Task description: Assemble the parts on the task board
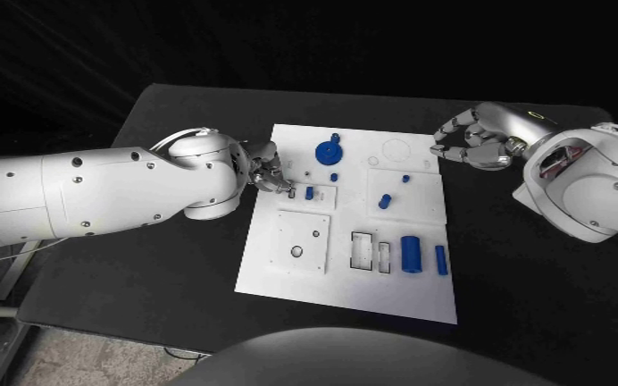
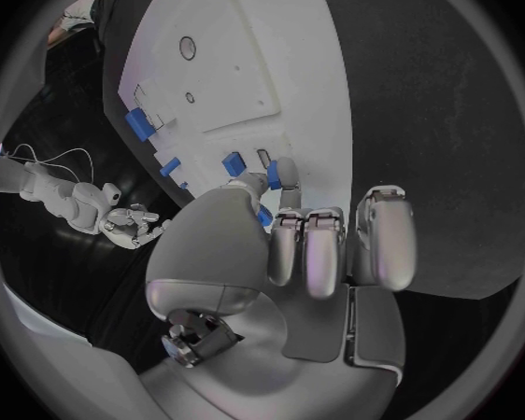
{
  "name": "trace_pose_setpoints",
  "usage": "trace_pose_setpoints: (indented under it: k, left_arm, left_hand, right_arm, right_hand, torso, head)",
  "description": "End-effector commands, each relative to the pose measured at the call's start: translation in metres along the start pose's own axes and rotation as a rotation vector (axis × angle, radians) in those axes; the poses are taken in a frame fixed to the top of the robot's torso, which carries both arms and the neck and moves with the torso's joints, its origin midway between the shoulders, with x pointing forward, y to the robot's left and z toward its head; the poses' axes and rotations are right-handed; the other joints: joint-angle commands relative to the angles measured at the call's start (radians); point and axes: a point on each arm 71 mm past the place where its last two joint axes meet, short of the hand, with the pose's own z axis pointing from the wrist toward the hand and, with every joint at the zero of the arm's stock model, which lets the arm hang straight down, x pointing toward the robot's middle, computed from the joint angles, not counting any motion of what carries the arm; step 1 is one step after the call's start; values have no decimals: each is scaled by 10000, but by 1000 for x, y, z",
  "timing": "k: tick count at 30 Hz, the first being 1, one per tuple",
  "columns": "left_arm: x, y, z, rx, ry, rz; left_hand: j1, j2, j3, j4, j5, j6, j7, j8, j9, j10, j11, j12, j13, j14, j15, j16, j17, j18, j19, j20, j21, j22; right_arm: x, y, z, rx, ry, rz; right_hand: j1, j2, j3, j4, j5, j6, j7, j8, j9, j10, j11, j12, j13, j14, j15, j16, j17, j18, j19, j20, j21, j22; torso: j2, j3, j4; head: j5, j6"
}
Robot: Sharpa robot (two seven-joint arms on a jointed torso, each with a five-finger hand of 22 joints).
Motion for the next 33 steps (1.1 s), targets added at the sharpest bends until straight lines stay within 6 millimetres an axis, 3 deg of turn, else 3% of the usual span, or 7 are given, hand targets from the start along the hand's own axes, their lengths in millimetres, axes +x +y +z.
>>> trace_pose_setpoints:
  k: [1,33]
  left_arm:
    - [0,-4,0,273,-372,-49]
    - [10,-3,-4,215,156,192]
  left_hand:
    - [-82,-10,84,-3,-35,-54,19,-33,-3,1064,-1,22,2631,1067,6,24,2634,136,-42,7,-14,1691]
    - [-85,10,137,-6,-35,-29,16,-27,-6,1064,-1,22,2631,1067,10,24,2634,137,-45,12,-20,1691]
  right_arm:
    - [1,0,0,53,62,-25]
    - [2,-2,0,165,172,20]
  right_hand:
    - [84,0,42,10,62,38,-2,-30,-11,367,43,-62,1703,568,38,-33,222,145,-48,1,-35,1116]
    - [102,-5,60,1,95,47,-4,-31,-17,355,43,-77,1690,560,39,-58,193,151,-58,2,-79,1108]
  torso:
    - [-3,5,6]
    - [-4,5,1]
  head:
    - [1,1]
    - [23,1]
